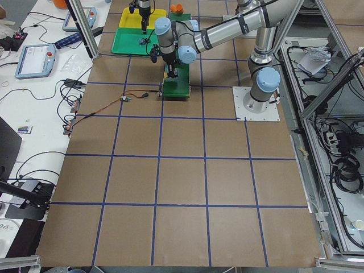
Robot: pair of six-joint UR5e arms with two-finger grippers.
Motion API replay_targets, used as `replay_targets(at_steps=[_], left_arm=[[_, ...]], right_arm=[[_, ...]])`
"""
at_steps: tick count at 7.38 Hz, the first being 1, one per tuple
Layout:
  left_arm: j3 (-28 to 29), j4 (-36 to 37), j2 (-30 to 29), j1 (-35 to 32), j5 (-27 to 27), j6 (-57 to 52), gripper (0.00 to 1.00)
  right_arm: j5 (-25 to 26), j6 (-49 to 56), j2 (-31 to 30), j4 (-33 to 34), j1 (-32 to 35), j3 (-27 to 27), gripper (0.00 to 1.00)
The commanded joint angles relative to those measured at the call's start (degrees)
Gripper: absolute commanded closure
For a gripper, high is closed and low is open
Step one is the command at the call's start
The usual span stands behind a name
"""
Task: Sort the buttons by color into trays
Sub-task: 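Carry the green button to the green tray while the left gripper places a yellow button, then release the green button in the green tray while the left arm withdraws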
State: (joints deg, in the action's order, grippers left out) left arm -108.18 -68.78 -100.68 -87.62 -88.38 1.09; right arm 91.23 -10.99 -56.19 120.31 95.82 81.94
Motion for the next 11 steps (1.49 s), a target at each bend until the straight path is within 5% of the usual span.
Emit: replay_targets(at_steps=[1, 2, 4, 8, 11], left_arm=[[-1.59, 0.13, 0.57, -0.01, -0.04, -0.47, 0.16], [-1.08, 0.83, 0.48, -0.01, -0.04, -0.38, 0.00], [1.37, -0.03, 0.92, -0.01, -0.30, -0.29, 0.00], [19.11, -16.44, 0.92, -1.24, -0.13, -0.21, 0.00], [27.22, -23.50, 1.08, -1.59, -3.28, -0.21, 0.00]], right_arm=[[0.17, 0.00, -0.58, -0.17, -0.02, 0.06, 0.00], [0.17, 0.00, -0.93, -0.34, -0.19, 0.06, 0.00], [0.17, 0.17, -1.20, -0.34, -0.19, 0.06, 0.00], [0.00, 0.17, -2.69, -1.39, -1.68, 0.15, 0.00], [-0.09, 0.26, -7.07, -9.11, -3.34, 0.24, 0.00]])
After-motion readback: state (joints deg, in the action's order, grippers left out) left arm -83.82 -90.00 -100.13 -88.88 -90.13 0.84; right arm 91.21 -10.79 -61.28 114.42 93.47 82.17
